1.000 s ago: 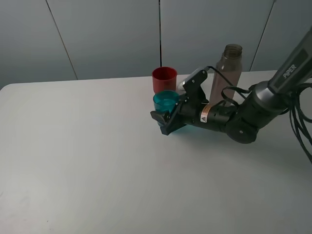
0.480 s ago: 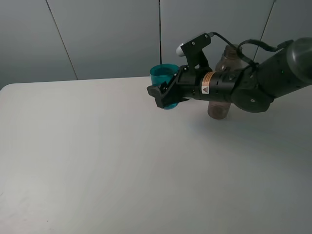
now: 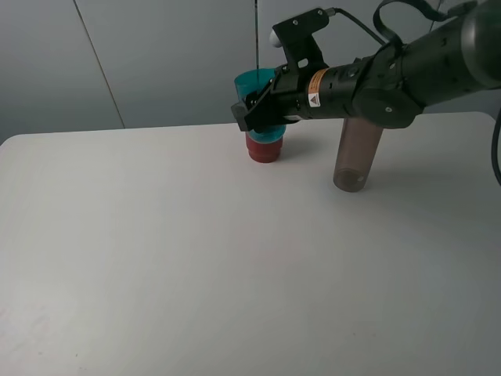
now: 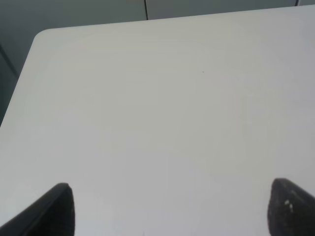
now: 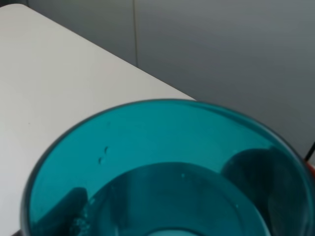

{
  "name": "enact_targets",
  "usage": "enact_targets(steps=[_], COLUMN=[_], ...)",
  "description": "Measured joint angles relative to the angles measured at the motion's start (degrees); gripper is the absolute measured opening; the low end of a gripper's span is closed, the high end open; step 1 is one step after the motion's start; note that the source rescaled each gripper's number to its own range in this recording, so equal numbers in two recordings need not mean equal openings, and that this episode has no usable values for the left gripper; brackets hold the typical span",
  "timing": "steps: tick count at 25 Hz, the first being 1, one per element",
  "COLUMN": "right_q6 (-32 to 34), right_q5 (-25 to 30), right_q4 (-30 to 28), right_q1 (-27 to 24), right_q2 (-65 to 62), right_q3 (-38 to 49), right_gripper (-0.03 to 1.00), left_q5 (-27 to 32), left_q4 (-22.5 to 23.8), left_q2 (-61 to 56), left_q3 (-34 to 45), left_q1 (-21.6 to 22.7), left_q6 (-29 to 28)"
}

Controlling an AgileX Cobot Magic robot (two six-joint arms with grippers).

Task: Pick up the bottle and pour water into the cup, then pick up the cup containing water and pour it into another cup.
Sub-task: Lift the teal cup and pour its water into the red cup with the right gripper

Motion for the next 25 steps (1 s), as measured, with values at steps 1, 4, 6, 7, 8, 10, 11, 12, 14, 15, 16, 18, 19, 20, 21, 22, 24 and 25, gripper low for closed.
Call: enact_targets(steps=[1, 4, 6, 7, 8, 10, 11, 12, 14, 15, 16, 18, 19, 20, 21, 22, 24, 25], right_q6=[0.00, 0.00, 0.00, 0.00, 0.00, 0.00, 0.00, 0.00, 0.00, 0.13, 0.13, 0.13, 0.23, 0.23, 0.23, 0.23, 0.23, -0.15], right_q5=[1.41, 4.82, 6.55, 7.50, 8.35, 9.64, 9.87, 9.97, 9.97, 9.97, 9.97, 9.97, 9.97, 9.97, 9.82, 9.69, 9.80, 9.93], right_q4=[-0.85, -2.09, -2.35, -2.37, -2.48, -2.48, -2.48, -2.48, -3.22, -3.78, -3.94, -4.95, -5.35, -5.46, -5.73, -6.32, -7.13, -7.98], right_q1=[0.00, 0.00, 0.00, 0.00, 0.00, 0.00, -0.10, -0.26, -0.61, -0.98, -1.10, -1.65, -1.87, -1.96, -2.21, -2.31, -2.55, -2.69], right_q2=[0.00, 0.00, 0.00, 0.00, 0.00, 0.00, 0.00, 0.00, 0.00, 0.11, 0.33, 1.15, 1.63, 2.39, 3.03, 3.70, 4.81, 5.40], right_q3=[-1.38, -4.65, -6.21, -6.96, -7.71, -9.09, -9.80, -10.34, -11.51, -12.03, -12.40, -13.23, -13.68, -13.97, -13.99, -13.99, -13.99, -13.99], right_gripper=[0.09, 0.09, 0.09, 0.09, 0.09, 0.09, 0.09, 0.09, 0.09, 0.09, 0.09, 0.09, 0.09, 0.09, 0.09, 0.09, 0.09, 0.09], left_q5=[0.00, 0.00, 0.00, 0.00, 0.00, 0.00, 0.00, 0.00, 0.00, 0.00, 0.00, 0.00, 0.00, 0.00, 0.00, 0.00, 0.00, 0.00], left_q4=[0.00, 0.00, 0.00, 0.00, 0.00, 0.00, 0.00, 0.00, 0.00, 0.00, 0.00, 0.00, 0.00, 0.00, 0.00, 0.00, 0.00, 0.00], left_q2=[0.00, 0.00, 0.00, 0.00, 0.00, 0.00, 0.00, 0.00, 0.00, 0.00, 0.00, 0.00, 0.00, 0.00, 0.00, 0.00, 0.00, 0.00], left_q3=[0.00, 0.00, 0.00, 0.00, 0.00, 0.00, 0.00, 0.00, 0.00, 0.00, 0.00, 0.00, 0.00, 0.00, 0.00, 0.00, 0.00, 0.00], left_q1=[0.00, 0.00, 0.00, 0.00, 0.00, 0.00, 0.00, 0.00, 0.00, 0.00, 0.00, 0.00, 0.00, 0.00, 0.00, 0.00, 0.00, 0.00], left_q6=[0.00, 0.00, 0.00, 0.00, 0.00, 0.00, 0.00, 0.00, 0.00, 0.00, 0.00, 0.00, 0.00, 0.00, 0.00, 0.00, 0.00, 0.00])
